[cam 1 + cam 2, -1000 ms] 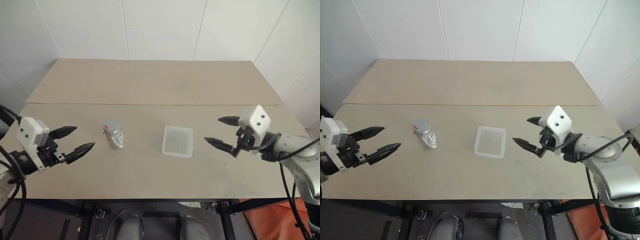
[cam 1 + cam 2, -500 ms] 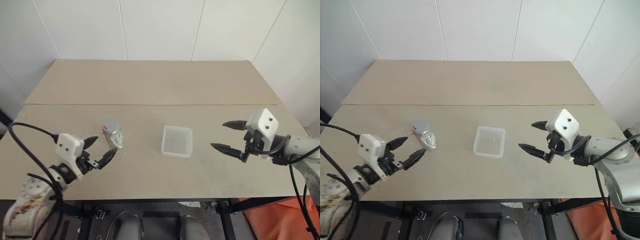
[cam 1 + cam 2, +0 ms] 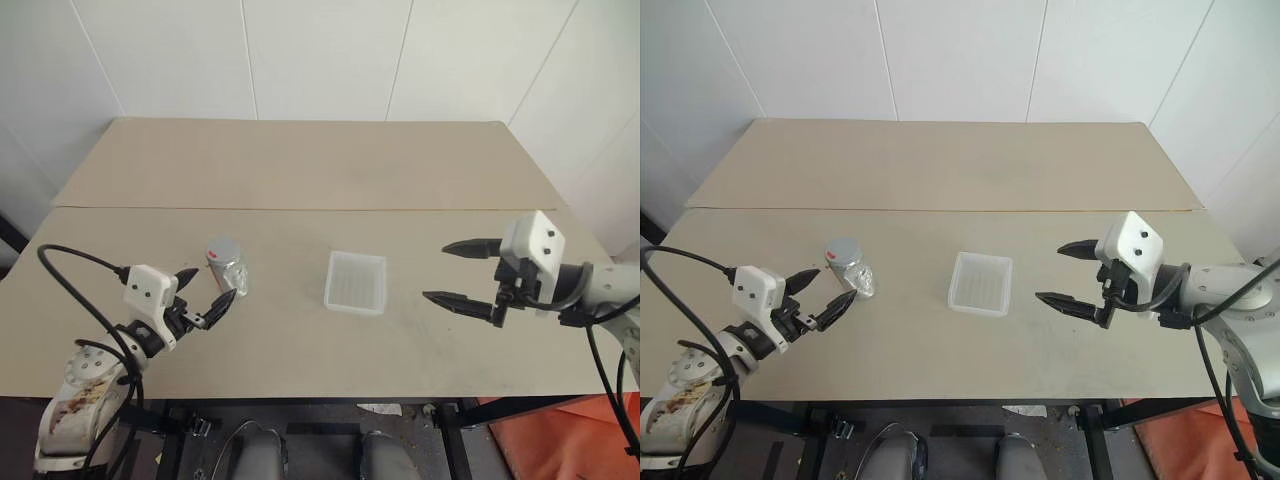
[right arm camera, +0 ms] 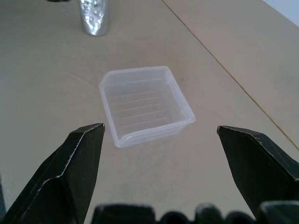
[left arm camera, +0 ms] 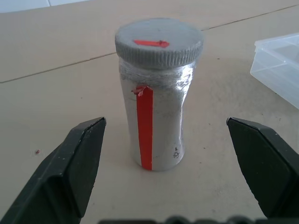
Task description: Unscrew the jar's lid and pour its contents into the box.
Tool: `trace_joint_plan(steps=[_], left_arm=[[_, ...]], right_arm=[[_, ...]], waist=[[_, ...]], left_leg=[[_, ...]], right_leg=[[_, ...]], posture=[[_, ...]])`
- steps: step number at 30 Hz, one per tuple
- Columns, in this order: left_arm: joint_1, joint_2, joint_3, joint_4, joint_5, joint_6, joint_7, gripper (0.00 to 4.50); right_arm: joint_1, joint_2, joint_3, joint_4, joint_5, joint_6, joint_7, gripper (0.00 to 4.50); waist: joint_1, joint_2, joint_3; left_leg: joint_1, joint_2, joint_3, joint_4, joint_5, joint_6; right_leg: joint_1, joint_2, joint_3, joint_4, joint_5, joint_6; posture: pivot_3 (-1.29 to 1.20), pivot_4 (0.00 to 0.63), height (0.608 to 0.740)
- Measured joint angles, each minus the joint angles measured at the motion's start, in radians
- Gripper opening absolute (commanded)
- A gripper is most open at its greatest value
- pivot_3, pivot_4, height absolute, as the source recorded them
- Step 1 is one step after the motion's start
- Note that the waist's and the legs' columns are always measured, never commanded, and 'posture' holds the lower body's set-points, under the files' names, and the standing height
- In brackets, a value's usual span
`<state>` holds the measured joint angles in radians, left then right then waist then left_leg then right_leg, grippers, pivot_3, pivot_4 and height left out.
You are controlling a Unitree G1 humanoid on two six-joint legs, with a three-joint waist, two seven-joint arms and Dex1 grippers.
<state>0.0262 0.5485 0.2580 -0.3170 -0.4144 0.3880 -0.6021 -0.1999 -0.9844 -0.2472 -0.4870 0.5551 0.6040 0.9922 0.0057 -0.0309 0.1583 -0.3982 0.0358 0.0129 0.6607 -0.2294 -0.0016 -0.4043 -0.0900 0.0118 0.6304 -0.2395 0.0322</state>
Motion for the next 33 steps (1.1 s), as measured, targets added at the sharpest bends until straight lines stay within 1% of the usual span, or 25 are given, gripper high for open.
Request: trace_joint_plan(steps=[6, 15, 18, 23, 25, 33], left_arm=[[-0.074, 0.013, -0.036, 0.120, 0.021, -0.057, -0.062, 4.50], [-0.173, -0.015, -0.085, 0.257, 0.058, -0.128, -0.086, 4.50], [-0.190, -0.021, -0.093, 0.297, 0.066, -0.149, -0.094, 3.91], [-0.225, -0.044, -0.105, 0.358, 0.081, -0.208, -0.100, 2.32], [-0.236, -0.045, -0.106, 0.374, 0.081, -0.218, -0.109, 1.93], [-0.253, -0.046, -0.112, 0.411, 0.089, -0.257, -0.138, 1.93]], right_arm=[[0.027, -0.019, -0.033, -0.013, 0.042, 0.000, 0.045, 4.48], [0.045, -0.049, -0.065, -0.023, 0.085, 0.000, 0.102, 4.48], [0.056, -0.050, -0.082, -0.026, 0.089, 0.000, 0.109, 4.50], [0.062, -0.050, -0.088, -0.037, 0.093, 0.000, 0.107, 4.50], [0.069, -0.050, -0.093, -0.042, 0.094, 0.000, 0.105, 4.50], [0.121, -0.047, -0.123, -0.086, 0.096, 0.000, 0.067, 4.50]], waist=[[0.003, 0.000, 0.000], [0.004, 0.000, 0.000], [0.004, 0.000, 0.000], [0.005, 0.000, 0.000], [0.005, 0.000, 0.000], [0.005, 0.000, 0.000]], left_leg=[[0.000, 0.000, 0.000, 0.000, 0.000, 0.000], [0.000, 0.000, 0.000, 0.000, 0.000, 0.000], [0.000, 0.000, 0.000, 0.000, 0.000, 0.000], [0.000, 0.000, 0.000, 0.000, 0.000, 0.000], [0.000, 0.000, 0.000, 0.000, 0.000, 0.000], [0.000, 0.000, 0.000, 0.000, 0.000, 0.000]], right_leg=[[0.000, 0.000, 0.000, 0.000, 0.000, 0.000], [0.000, 0.000, 0.000, 0.000, 0.000, 0.000], [0.000, 0.000, 0.000, 0.000, 0.000, 0.000], [0.000, 0.000, 0.000, 0.000, 0.000, 0.001], [0.000, 0.000, 0.000, 0.000, 0.000, 0.001], [0.000, 0.000, 0.000, 0.000, 0.000, 0.001]], posture=[[0.00, 0.150, 0.740], [0.00, 0.150, 0.740], [0.00, 0.150, 0.740], [0.00, 0.150, 0.740], [0.00, 0.150, 0.740], [0.00, 0.150, 0.740]])
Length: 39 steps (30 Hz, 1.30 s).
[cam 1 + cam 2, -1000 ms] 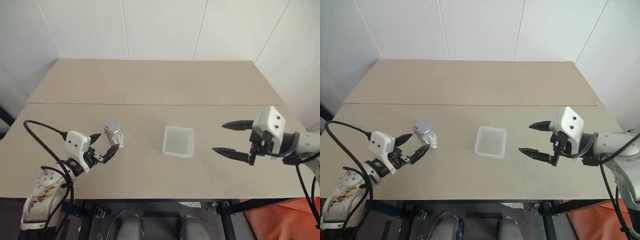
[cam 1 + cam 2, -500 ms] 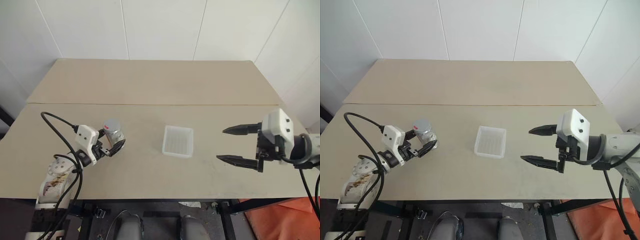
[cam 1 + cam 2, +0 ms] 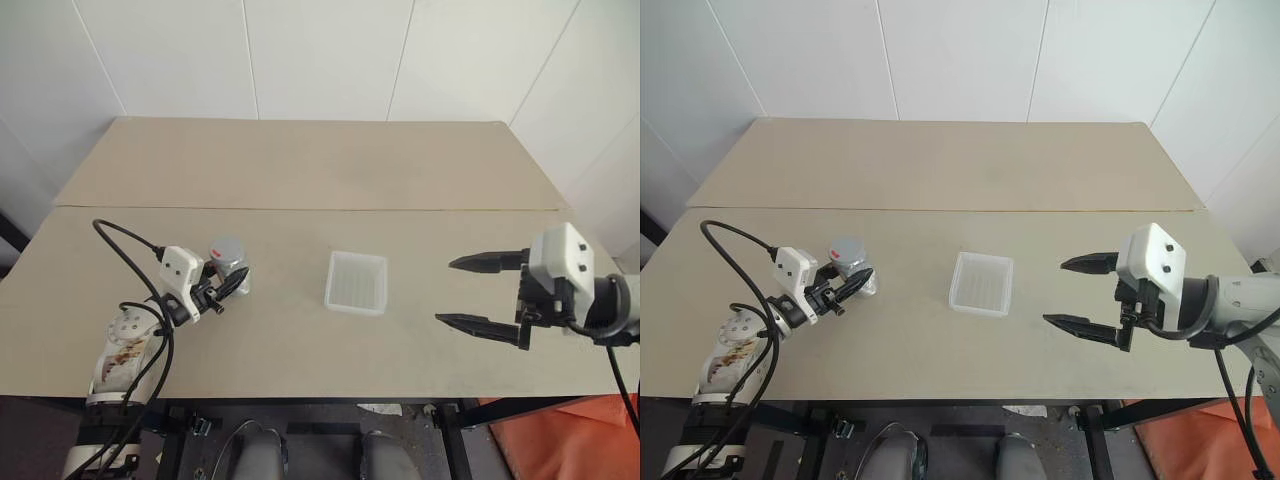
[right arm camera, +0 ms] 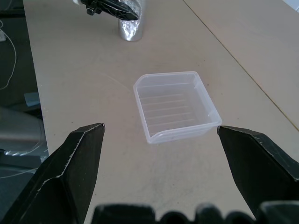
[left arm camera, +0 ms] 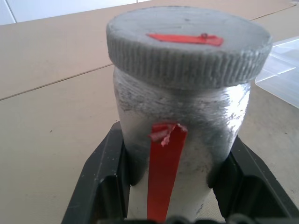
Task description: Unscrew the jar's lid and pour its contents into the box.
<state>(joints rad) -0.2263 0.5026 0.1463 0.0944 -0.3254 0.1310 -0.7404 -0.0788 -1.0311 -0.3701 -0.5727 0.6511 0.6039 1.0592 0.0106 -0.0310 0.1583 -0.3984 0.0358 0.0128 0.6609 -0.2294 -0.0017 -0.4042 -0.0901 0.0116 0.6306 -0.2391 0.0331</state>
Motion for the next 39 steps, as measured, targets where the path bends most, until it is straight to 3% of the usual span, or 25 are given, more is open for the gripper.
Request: trace_joint_plan(steps=[4, 8, 11, 21, 26, 39], left_arm=[[-0.021, 0.090, -0.005, -0.071, -0.083, 0.118, -0.108, 1.93], [-0.192, 0.209, -0.002, -0.126, -0.243, 0.292, -0.288, 1.93], [-0.293, 0.230, -0.016, -0.102, -0.299, 0.348, -0.397, 1.93], [-0.561, 0.100, -0.197, 0.173, -0.222, 0.278, -0.654, 1.93], [-0.635, 0.061, -0.236, 0.316, -0.159, 0.201, -0.728, 1.93], [-0.690, 0.019, -0.242, 0.386, -0.094, 0.111, -0.780, 1.93]], right_arm=[[-0.033, 0.014, 0.003, 0.001, 0.011, 0.000, -0.017, 4.50], [-0.209, 0.067, 0.064, 0.033, 0.042, 0.001, -0.062, 4.50], [-0.323, 0.133, 0.148, 0.065, 0.045, 0.025, -0.109, 4.50], [-0.714, 0.392, 0.399, 0.173, 0.036, 0.186, -0.334, 4.50], [-0.789, 0.473, 0.487, 0.209, -0.010, 0.231, -0.387, 4.50], [-0.852, 0.576, 0.555, 0.286, -0.082, 0.272, -0.422, 4.50]], waist=[[-0.003, -0.001, 0.000], [-0.007, -0.001, 0.001], [-0.011, -0.001, 0.001], [-0.022, 0.000, 0.001], [-0.023, 0.000, 0.001], [-0.024, 0.000, 0.001]], left_leg=[[0.000, 0.000, 0.000, 0.000, 0.000, 0.000], [0.000, 0.000, 0.000, 0.000, 0.000, 0.000], [-0.001, 0.000, 0.000, 0.000, 0.000, 0.000], [-0.006, -0.001, -0.001, 0.000, 0.000, 0.000], [-0.018, -0.001, -0.001, 0.004, 0.000, 0.001], [-0.018, -0.001, -0.002, 0.006, 0.000, 0.001]], right_leg=[[-0.001, 0.000, 0.000, 0.000, 0.000, 0.000], [0.000, 0.001, 0.000, 0.000, 0.000, 0.001], [-0.001, 0.000, 0.000, 0.000, 0.000, 0.001], [-0.006, 0.001, -0.001, 0.001, 0.000, 0.000], [-0.020, 0.000, 0.000, 0.013, 0.001, 0.000], [-0.020, 0.000, 0.000, 0.016, 0.000, 0.000]], posture=[[0.00, 0.150, 0.740], [0.00, 0.150, 0.740], [0.00, 0.150, 0.740], [0.00, 0.150, 0.740], [0.00, 0.150, 0.740], [0.00, 0.150, 0.740]])
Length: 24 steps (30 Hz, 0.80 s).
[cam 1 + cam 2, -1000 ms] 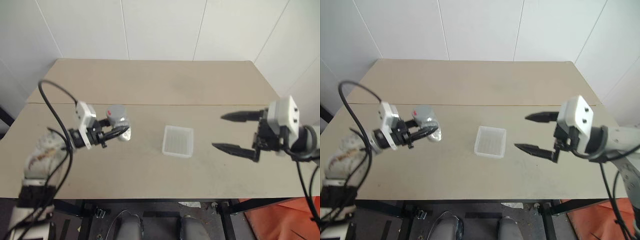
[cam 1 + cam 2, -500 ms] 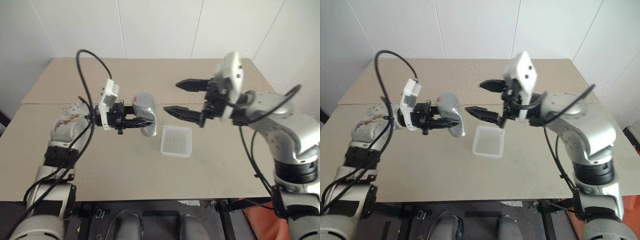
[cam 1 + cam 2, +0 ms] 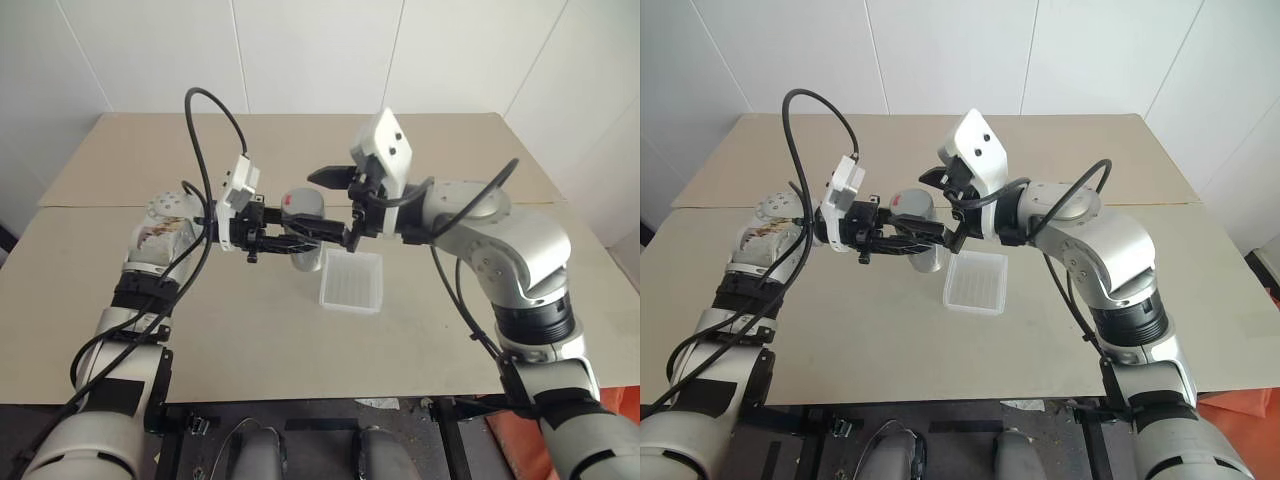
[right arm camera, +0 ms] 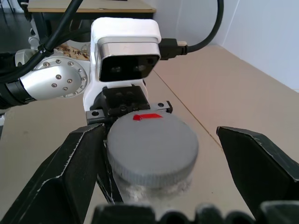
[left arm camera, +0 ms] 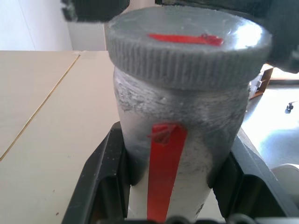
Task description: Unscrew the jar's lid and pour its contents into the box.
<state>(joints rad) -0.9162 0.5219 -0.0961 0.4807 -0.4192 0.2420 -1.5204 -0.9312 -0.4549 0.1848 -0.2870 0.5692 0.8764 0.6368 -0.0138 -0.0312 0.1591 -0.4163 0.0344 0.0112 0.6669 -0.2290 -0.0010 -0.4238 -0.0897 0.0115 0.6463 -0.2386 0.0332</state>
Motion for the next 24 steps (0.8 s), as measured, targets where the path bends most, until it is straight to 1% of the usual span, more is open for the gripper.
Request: trace_joint_plan(steps=[2, 3, 5, 7, 8, 13, 15, 16, 18, 20, 21, 22, 24], left_arm=[[0.000, 0.000, 0.000, 0.000, 0.001, -0.002, 0.000, 1.93], [0.000, 0.000, 0.001, 0.000, 0.003, -0.003, 0.000, 1.93], [0.000, 0.000, 0.001, 0.000, 0.006, -0.005, 0.001, 1.93], [0.000, 0.000, 0.004, 0.000, 0.007, -0.005, 0.004, 1.93], [0.000, 0.000, 0.004, 0.000, 0.009, -0.005, 0.004, 1.93], [0.003, 0.000, 0.004, -0.001, 0.013, -0.005, 0.005, 1.93], [0.004, 0.000, 0.008, -0.001, 0.013, -0.005, 0.004, 1.93], [0.004, 0.000, 0.011, -0.003, 0.010, -0.005, -0.003, 1.93], [0.004, 0.001, 0.013, -0.014, 0.002, -0.004, -0.028, 1.93], [0.004, 0.000, 0.012, -0.036, -0.012, -0.003, -0.066, 1.93], [0.004, 0.004, 0.004, -0.059, -0.025, 0.003, -0.089, 1.93], [0.004, 0.005, -0.006, -0.081, -0.044, 0.007, -0.090, 1.93], [0.005, 0.012, -0.023, -0.119, -0.074, 0.020, -0.091, 1.93]], right_arm=[[-0.001, 0.003, 0.000, 0.006, -0.003, 0.000, 0.005, 4.50], [-0.001, 0.007, 0.000, 0.012, -0.005, 0.000, 0.009, 4.11], [-0.001, 0.016, 0.000, 0.025, -0.006, 0.000, 0.015, 3.59], [-0.001, 0.021, 0.001, 0.028, -0.004, 0.001, 0.028, 2.93], [-0.002, 0.021, 0.001, 0.033, -0.004, 0.001, 0.035, 2.77], [-0.002, 0.026, 0.000, 0.045, -0.006, -0.003, 0.059, 2.77], [-0.001, 0.031, -0.002, 0.066, -0.009, -0.030, 0.080, 2.77], [-0.001, 0.031, -0.003, 0.087, -0.010, -0.061, 0.113, 2.77], [-0.001, 0.031, -0.011, 0.139, -0.008, -0.128, 0.208, 2.77], [-0.005, 0.031, -0.023, 0.210, 0.003, -0.214, 0.350, 2.77], [-0.029, 0.031, -0.023, 0.282, 0.005, -0.267, 0.468, 2.77], [-0.054, 0.030, -0.023, 0.328, 0.006, -0.301, 0.551, 2.77], [-0.098, 0.031, -0.016, 0.400, 0.005, -0.340, 0.671, 2.77]], waist=[[0.000, 0.000, 0.000], [0.000, 0.000, 0.000], [-0.001, 0.000, 0.000], [-0.001, 0.000, 0.000], [-0.001, 0.000, 0.000], [-0.001, 0.000, 0.000], [-0.001, 0.000, 0.000], [-0.001, 0.000, 0.000], [-0.001, 0.000, 0.000], [-0.002, 0.000, 0.000], [-0.002, 0.001, 0.001], [-0.002, 0.001, 0.001], [-0.003, 0.002, 0.001]], left_leg=[[0.000, 0.000, 0.000, 0.000, 0.000, 0.000], [0.000, 0.000, 0.000, 0.000, 0.000, 0.000], [0.000, 0.000, 0.000, 0.000, 0.000, 0.000], [0.000, 0.000, 0.000, 0.000, 0.000, 0.000], [0.000, 0.000, 0.000, 0.000, 0.000, 0.000], [0.000, 0.000, 0.000, 0.000, 0.000, 0.000], [0.000, 0.000, 0.000, 0.000, 0.000, 0.000], [0.000, 0.000, 0.000, 0.000, 0.000, 0.000], [0.000, 0.000, 0.000, 0.000, 0.000, 0.000], [0.000, 0.000, 0.000, 0.000, 0.000, 0.000], [0.000, 0.000, 0.000, 0.001, 0.000, 0.000], [0.000, 0.000, 0.000, 0.001, 0.000, 0.000], [0.000, 0.000, 0.000, 0.001, 0.000, 0.000]], right_leg=[[0.000, 0.000, 0.000, 0.000, 0.000, 0.000], [0.000, 0.000, 0.000, 0.000, 0.000, 0.000], [0.000, 0.000, 0.000, 0.000, 0.000, 0.000], [0.000, 0.000, 0.000, 0.000, 0.000, 0.000], [0.000, 0.000, 0.000, 0.000, 0.000, 0.000], [0.000, 0.000, 0.000, 0.001, 0.000, 0.000], [0.000, 0.000, 0.000, 0.001, 0.000, 0.000], [0.000, 0.000, 0.000, 0.001, 0.000, 0.000], [0.000, 0.000, 0.000, 0.000, 0.000, 0.000], [0.000, 0.000, 0.000, 0.000, 0.000, 0.000], [0.000, 0.000, 0.000, 0.000, 0.000, 0.000], [0.000, 0.000, 0.000, 0.000, 0.000, 0.000], [0.000, 0.000, 0.000, 0.001, 0.000, 0.000]], posture=[[0.00, 0.150, 0.740], [0.00, 0.150, 0.740], [0.00, 0.150, 0.740], [0.00, 0.150, 0.740], [0.00, 0.150, 0.740], [0.00, 0.150, 0.740], [0.00, 0.150, 0.740], [0.00, 0.150, 0.740], [0.00, 0.150, 0.740], [0.00, 0.150, 0.740], [0.00, 0.150, 0.740], [0.00, 0.150, 0.740], [0.00, 0.150, 0.740]])
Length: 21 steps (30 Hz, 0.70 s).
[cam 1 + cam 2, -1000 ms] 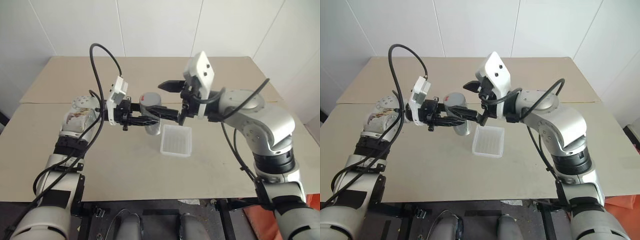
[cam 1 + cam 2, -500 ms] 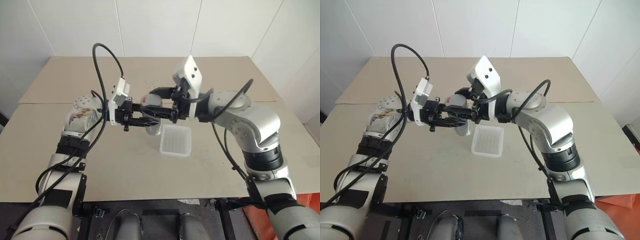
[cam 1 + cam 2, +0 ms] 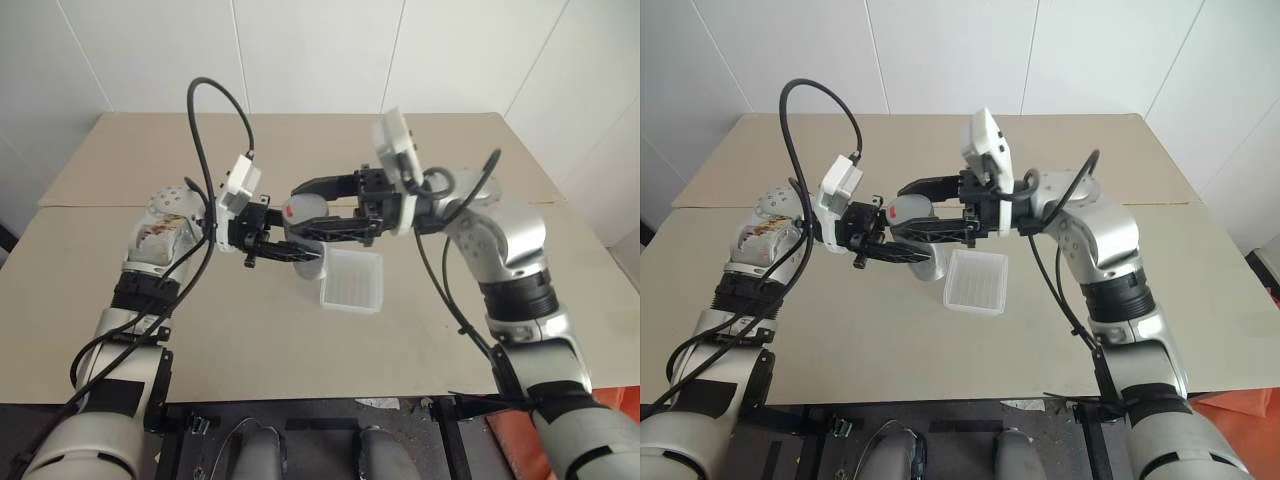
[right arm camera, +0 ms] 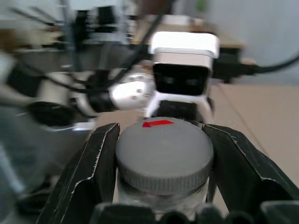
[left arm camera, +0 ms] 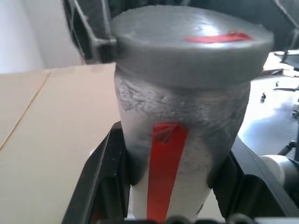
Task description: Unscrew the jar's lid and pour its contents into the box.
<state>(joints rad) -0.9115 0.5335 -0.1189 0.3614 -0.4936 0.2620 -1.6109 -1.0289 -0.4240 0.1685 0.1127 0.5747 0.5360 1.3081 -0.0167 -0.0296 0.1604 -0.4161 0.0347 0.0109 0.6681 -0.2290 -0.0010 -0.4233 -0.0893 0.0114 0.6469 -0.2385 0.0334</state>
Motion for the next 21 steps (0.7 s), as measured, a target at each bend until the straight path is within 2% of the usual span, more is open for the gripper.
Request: trace_joint_plan(steps=[1, 4, 7, 9, 11, 13, 17, 19, 21], left_arm=[[0.001, 0.012, -0.016, -0.026, -0.022, 0.004, 0.000, 1.93], [0.007, 0.038, -0.045, -0.063, -0.043, 0.004, 0.000, 1.93], [0.022, 0.076, -0.054, -0.064, -0.044, 0.005, 0.000, 1.93], [0.028, 0.091, -0.054, -0.064, -0.045, 0.006, 0.000, 1.93], [0.028, 0.091, -0.053, -0.064, -0.051, 0.007, 0.001, 1.93], [0.028, 0.077, -0.053, -0.069, -0.059, 0.008, 0.000, 1.93], [0.029, 0.078, -0.042, -0.060, -0.056, 0.022, 0.006, 1.93], [0.020, 0.093, -0.037, -0.005, -0.031, 0.019, 0.005, 1.93], [0.021, 0.124, -0.016, 0.049, -0.010, 0.018, 0.007, 1.93]], right_arm=[[-0.036, 0.005, 0.010, 0.058, -0.002, -0.026, 0.085, 2.77], [-0.089, 0.022, 0.039, 0.171, -0.010, -0.103, 0.213, 2.77], [-0.114, 0.062, 0.062, 0.265, -0.042, -0.176, 0.246, 2.77], [-0.122, 0.084, 0.064, 0.303, -0.053, -0.208, 0.254, 3.48], [-0.134, 0.093, 0.070, 0.316, -0.079, -0.228, 0.255, 3.94], [-0.134, 0.119, 0.089, 0.317, -0.110, -0.243, 0.250, 4.48], [-0.121, 0.110, 0.079, 0.307, -0.139, -0.250, 0.208, 4.48], [-0.007, 0.036, -0.001, 0.142, -0.142, -0.215, 0.066, 4.48], [0.067, -0.025, -0.063, 0.050, -0.142, -0.172, -0.013, 4.48]], waist=[[-0.002, 0.000, 0.000], [-0.007, 0.001, 0.000], [-0.016, 0.002, 0.001], [-0.017, 0.002, 0.002], [-0.016, 0.003, 0.002], [-0.015, 0.003, 0.002], [-0.007, 0.003, 0.003], [0.003, 0.003, 0.003], [0.008, 0.003, 0.003]], left_leg=[[0.000, 0.000, 0.000, 0.000, 0.000, 0.000], [0.001, 0.000, 0.000, 0.000, 0.000, 0.000], [0.002, 0.001, 0.000, 0.000, 0.000, 0.000], [0.001, 0.001, 0.000, 0.000, 0.000, 0.000], [0.001, 0.000, 0.000, 0.000, 0.000, 0.000], [0.001, 0.000, 0.000, 0.000, 0.000, 0.000], [0.001, 0.000, 0.000, 0.001, 0.000, 0.000], [0.000, 0.000, -0.001, 0.000, 0.000, 0.000], [0.000, 0.000, -0.001, 0.001, 0.000, 0.000]], right_leg=[[0.000, 0.000, 0.000, 0.000, 0.000, 0.000], [0.000, 0.001, 0.001, 0.000, 0.000, 0.000], [0.000, 0.001, 0.001, 0.001, 0.000, 0.000], [0.000, 0.001, 0.001, 0.001, 0.000, 0.000], [0.000, 0.001, 0.001, 0.001, 0.000, 0.000], [0.000, 0.001, 0.001, 0.001, 0.000, 0.000], [0.000, 0.001, 0.000, 0.001, 0.000, 0.000], [0.000, 0.001, 0.000, 0.001, 0.000, 0.000], [0.000, 0.000, -0.001, 0.001, 0.000, 0.000]], posture=[[0.00, 0.150, 0.740], [0.00, 0.150, 0.740], [0.00, 0.150, 0.740], [0.00, 0.150, 0.740], [0.00, 0.150, 0.740], [0.00, 0.150, 0.740], [0.00, 0.150, 0.740], [0.00, 0.150, 0.740], [0.00, 0.150, 0.740]])
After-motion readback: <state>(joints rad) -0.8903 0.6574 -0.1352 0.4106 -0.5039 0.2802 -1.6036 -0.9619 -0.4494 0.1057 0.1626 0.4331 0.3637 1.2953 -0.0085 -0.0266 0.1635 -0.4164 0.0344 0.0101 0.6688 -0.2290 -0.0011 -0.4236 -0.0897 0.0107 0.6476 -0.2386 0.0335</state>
